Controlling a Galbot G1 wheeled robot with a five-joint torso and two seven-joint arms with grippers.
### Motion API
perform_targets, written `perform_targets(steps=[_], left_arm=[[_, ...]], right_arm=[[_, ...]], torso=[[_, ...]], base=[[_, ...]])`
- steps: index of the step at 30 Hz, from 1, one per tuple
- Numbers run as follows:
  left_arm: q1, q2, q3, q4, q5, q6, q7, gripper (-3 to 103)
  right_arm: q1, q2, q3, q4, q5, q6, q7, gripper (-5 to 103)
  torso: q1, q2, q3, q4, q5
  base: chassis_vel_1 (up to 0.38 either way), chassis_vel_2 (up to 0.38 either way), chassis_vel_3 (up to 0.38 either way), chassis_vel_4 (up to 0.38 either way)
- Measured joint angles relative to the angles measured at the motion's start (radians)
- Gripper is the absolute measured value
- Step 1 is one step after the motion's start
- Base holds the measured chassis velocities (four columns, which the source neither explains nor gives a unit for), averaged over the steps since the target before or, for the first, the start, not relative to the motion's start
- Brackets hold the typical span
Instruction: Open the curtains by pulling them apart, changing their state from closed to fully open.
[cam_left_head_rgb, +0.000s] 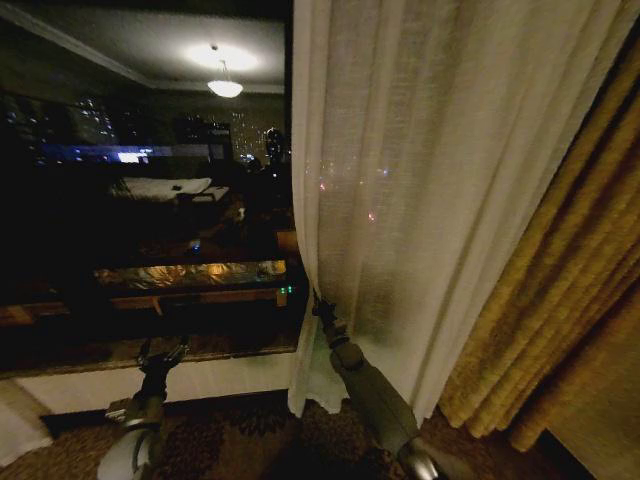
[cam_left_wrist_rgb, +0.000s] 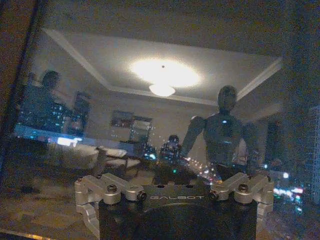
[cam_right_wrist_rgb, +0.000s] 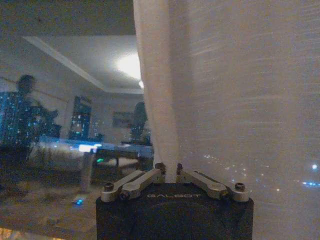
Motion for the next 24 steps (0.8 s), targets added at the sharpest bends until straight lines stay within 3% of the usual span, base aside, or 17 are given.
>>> perform_targets(steps=[13,24], left_arm=[[0.000,0.000,0.000,0.000,0.000,0.000,0.000,100],[0.000,0.000,0.000,0.000,0.000,0.000,0.000,100]], right_arm=[[-0.015,-0.020,0.016,0.015,0.009,0.000,-0.003,0],[-0.026,-0.006,0.018,-0.001,-0.017,0.070,-0.023,0]], torso=[[0.000,0.000,0.000,-0.0001,0.0001],[0.000,0.000,0.000,-0.0006,0.0004]], base=[[-0.332,-0.331,0.329,0.344],[-0.294,-0.272,0.284,0.285]])
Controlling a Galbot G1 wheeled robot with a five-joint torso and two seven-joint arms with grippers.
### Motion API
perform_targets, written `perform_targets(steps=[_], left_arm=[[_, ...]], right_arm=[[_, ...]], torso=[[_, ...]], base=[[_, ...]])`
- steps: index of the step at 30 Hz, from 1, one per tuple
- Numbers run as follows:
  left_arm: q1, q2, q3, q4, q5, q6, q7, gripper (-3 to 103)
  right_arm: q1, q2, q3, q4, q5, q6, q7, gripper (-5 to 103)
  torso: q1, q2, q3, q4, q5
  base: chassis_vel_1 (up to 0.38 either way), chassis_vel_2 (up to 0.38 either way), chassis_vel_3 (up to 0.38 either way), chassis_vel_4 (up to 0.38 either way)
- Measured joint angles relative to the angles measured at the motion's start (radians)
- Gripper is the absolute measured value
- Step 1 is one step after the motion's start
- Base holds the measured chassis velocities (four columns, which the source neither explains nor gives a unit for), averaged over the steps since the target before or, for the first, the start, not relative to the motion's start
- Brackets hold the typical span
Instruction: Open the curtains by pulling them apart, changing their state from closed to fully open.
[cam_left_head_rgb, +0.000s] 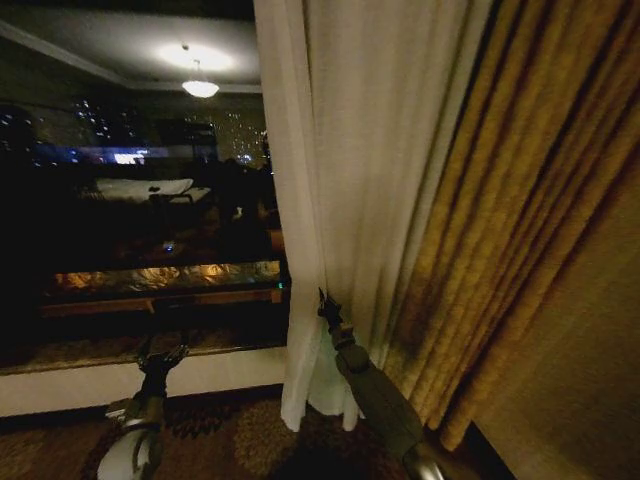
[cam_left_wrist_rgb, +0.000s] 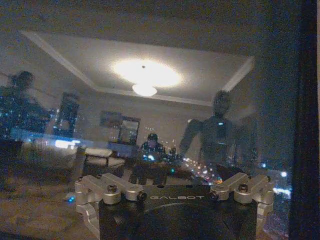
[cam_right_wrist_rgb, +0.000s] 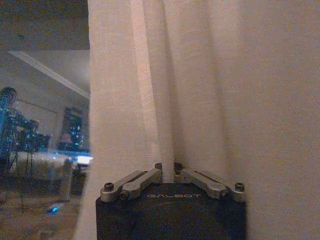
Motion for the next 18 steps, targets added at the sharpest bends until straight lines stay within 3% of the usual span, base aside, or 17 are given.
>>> perform_targets(steps=[10,18], left_arm=[[0.000,0.000,-0.001,0.000,0.000,0.000,-0.001,100],[0.000,0.000,-0.001,0.000,0.000,0.000,0.000,100]], right_arm=[[0.015,0.020,-0.003,-0.038,-0.066,0.007,-0.001,0],[0.059,0.022,0.046,-0.142,-0.135,-0.042,0.060,0]], torso=[[0.000,0.000,0.000,0.0012,-0.0008],[0.000,0.000,0.000,0.0003,-0.0002]], base=[[0.000,0.003,0.002,-0.004],[0.006,0.007,-0.004,-0.005]])
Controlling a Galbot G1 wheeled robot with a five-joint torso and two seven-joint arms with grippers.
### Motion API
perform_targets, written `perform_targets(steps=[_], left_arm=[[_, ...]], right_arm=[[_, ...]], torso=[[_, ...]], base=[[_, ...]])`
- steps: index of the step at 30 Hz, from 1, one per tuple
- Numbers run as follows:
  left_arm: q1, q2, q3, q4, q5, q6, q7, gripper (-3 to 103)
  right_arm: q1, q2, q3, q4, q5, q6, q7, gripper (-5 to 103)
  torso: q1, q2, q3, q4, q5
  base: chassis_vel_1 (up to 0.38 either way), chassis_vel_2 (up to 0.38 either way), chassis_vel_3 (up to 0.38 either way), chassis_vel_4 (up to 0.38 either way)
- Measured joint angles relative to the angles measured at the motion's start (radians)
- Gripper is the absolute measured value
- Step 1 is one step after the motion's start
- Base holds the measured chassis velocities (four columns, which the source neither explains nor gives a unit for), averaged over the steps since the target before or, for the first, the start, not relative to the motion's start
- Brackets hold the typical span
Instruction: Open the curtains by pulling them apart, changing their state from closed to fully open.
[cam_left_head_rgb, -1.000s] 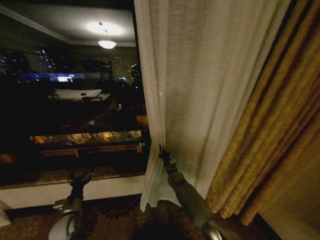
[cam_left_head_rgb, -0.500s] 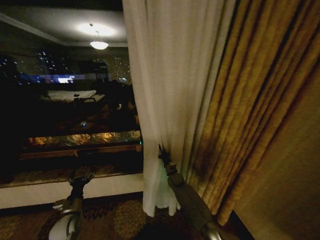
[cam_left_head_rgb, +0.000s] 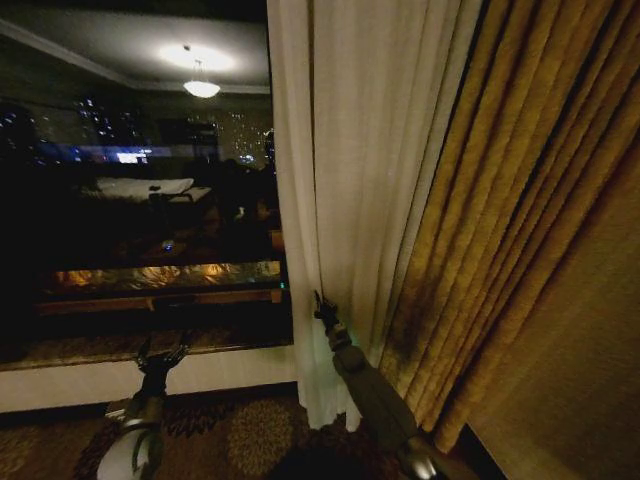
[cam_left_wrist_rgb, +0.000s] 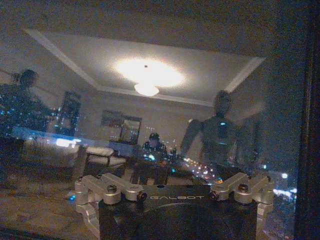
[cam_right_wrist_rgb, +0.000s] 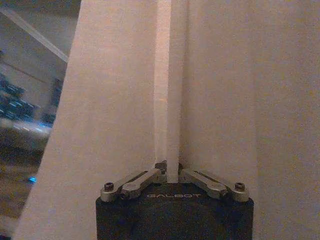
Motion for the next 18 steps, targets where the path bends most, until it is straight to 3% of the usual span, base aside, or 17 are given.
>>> perform_targets(steps=[9,18], left_arm=[[0.000,0.000,0.000,0.000,0.000,0.000,0.000,100],[0.000,0.000,0.000,0.000,0.000,0.000,0.000,100]], right_arm=[[0.016,-0.047,0.048,-0.027,0.015,-0.093,0.122,0],[0.004,-0.130,0.086,0.030,0.027,-0.212,0.302,0]], torso=[[0.000,0.000,0.000,0.0004,-0.0004],[0.000,0.000,0.000,0.0001,-0.0003]], base=[[0.000,0.000,0.000,0.000],[0.000,0.000,0.000,0.000]])
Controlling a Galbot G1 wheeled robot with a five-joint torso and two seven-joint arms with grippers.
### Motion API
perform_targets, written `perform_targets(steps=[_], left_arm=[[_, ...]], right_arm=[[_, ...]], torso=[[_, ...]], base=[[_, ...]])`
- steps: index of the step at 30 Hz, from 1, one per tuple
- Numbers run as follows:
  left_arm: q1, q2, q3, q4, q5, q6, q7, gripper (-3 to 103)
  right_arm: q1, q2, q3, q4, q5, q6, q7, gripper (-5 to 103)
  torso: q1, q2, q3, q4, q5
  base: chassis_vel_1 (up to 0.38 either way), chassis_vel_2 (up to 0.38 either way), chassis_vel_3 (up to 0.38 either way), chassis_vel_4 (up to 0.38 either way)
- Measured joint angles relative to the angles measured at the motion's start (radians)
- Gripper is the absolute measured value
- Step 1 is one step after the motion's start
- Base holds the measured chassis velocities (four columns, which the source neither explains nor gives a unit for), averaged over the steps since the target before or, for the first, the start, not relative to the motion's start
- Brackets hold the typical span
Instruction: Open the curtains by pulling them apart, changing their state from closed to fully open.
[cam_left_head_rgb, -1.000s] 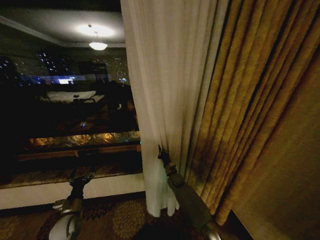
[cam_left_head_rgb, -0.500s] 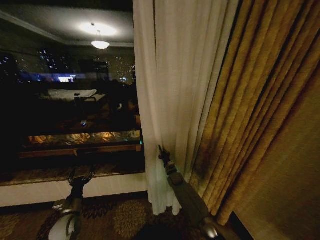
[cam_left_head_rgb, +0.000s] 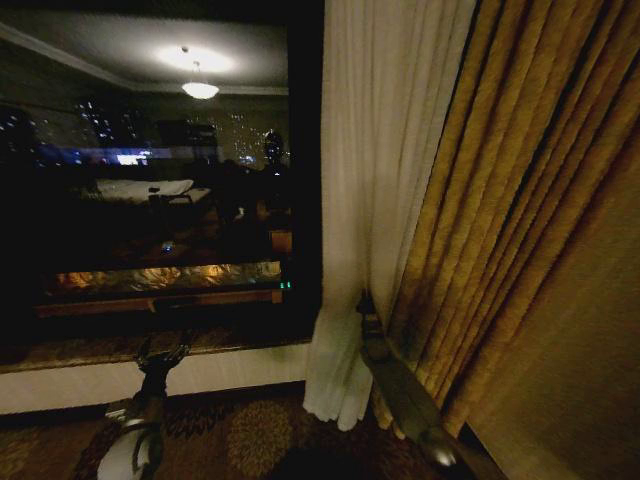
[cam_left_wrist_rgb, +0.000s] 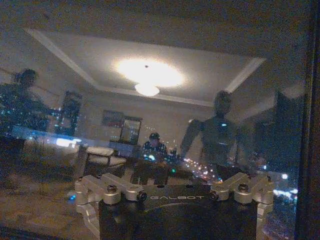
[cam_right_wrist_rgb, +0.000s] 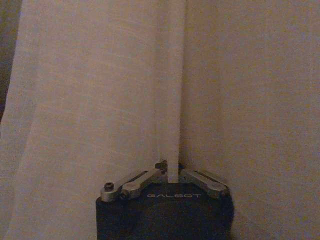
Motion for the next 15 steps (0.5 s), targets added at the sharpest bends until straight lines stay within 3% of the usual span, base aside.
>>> perform_targets(steps=[15], left_arm=[[0.000,0.000,0.000,0.000,0.000,0.000,0.000,100]], right_arm=[[-0.063,0.006,-0.041,0.151,0.038,-0.045,0.031,0]], torso=[[0.000,0.000,0.000,0.0000,0.0001]], base=[[0.000,0.000,0.000,0.000]])
